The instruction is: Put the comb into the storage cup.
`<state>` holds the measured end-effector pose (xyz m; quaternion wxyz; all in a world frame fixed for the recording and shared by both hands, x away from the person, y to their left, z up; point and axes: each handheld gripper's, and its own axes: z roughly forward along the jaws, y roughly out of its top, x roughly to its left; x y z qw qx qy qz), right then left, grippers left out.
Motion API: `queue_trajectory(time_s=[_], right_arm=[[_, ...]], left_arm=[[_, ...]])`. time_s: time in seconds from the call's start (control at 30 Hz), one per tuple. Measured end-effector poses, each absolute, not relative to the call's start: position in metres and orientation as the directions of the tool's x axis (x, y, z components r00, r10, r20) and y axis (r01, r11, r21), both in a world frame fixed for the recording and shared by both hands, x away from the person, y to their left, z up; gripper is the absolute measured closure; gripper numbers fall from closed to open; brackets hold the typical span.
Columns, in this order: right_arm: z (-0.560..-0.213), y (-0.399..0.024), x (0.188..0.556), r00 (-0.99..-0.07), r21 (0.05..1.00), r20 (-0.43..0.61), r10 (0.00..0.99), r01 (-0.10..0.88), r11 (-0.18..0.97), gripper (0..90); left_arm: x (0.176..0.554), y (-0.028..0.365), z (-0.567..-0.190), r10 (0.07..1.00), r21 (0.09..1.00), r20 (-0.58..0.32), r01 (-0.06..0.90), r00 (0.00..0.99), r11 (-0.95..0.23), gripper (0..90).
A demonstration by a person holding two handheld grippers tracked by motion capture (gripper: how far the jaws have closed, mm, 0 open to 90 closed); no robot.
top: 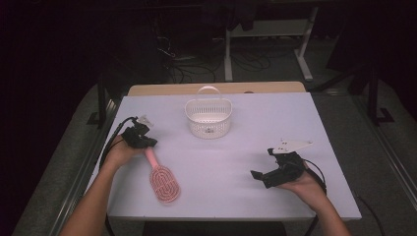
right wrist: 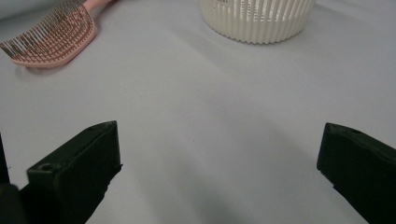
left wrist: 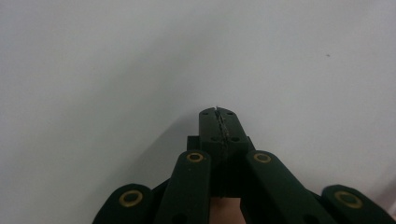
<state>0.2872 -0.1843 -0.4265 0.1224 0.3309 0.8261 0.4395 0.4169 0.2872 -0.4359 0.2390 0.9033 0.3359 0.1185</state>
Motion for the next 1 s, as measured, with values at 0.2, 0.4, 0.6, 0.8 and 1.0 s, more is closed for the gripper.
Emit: queue_trajectory(time_s=[0.2, 0.4, 0.6, 0.8, 1.0], right_arm=[[-0.427, -0.184, 0.287, -0.751, 0.805, 0.088, 0.654, 0.441, 0.397, 0.0], [-0.427, -0.183, 0.287, -0.752, 0.804, 0.089, 0.653, 0.441, 0.399, 0.0], [-0.427, -0.183, 0.287, -0.752, 0.803, 0.09, 0.653, 0.443, 0.399, 0.0], [-0.428, -0.183, 0.288, -0.751, 0.802, 0.091, 0.654, 0.444, 0.399, 0.0], [-0.428, -0.182, 0.288, -0.753, 0.8, 0.09, 0.652, 0.444, 0.403, 0.0]], left_arm=[[0.416, 0.29, -0.437, 0.663, 0.495, 0.063, 0.553, 0.746, -0.67, 90.0], [0.413, 0.299, -0.437, 0.675, 0.494, 0.058, 0.566, 0.735, -0.659, 90.0], [0.41, 0.308, -0.437, 0.682, 0.49, 0.056, 0.575, 0.73, -0.655, 90.0], [0.405, 0.316, -0.436, 0.687, 0.482, 0.063, 0.58, 0.724, -0.656, 90.0], [0.398, 0.326, -0.436, 0.7, 0.481, 0.06, 0.593, 0.712, -0.645, 90.0]])
